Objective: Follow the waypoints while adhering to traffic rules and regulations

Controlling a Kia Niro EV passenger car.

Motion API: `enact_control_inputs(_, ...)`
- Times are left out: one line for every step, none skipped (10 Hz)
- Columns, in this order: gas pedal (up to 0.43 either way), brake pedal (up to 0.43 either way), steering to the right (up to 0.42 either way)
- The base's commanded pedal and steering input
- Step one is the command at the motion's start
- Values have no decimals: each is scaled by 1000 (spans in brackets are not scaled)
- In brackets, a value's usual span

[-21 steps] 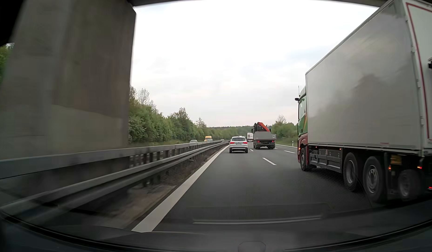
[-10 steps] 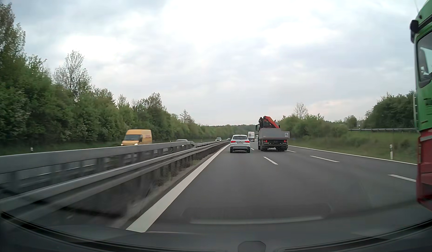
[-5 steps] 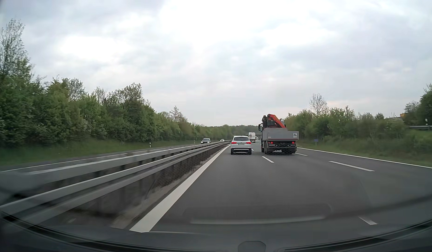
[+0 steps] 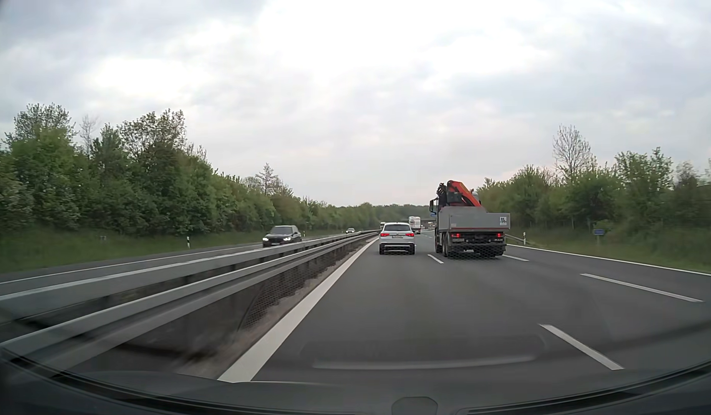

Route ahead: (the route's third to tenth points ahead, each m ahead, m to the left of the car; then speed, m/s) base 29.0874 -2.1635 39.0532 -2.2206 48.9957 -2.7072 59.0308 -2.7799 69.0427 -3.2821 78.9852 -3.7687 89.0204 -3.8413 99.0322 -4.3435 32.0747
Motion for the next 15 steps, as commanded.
enact_control_inputs(0,0,5)
enact_control_inputs(0,0,5)
enact_control_inputs(0,0,5)
enact_control_inputs(0,0,6)
enact_control_inputs(0,0,6)
enact_control_inputs(0,0,5)
enact_control_inputs(0,0,5)
enact_control_inputs(0,0,5)
enact_control_inputs(0,0,5)
enact_control_inputs(0,0,5)
enact_control_inputs(0,0,5)
enact_control_inputs(0,0,5)
enact_control_inputs(0,0,5)
enact_control_inputs(0,0,4)
enact_control_inputs(0,0,4)
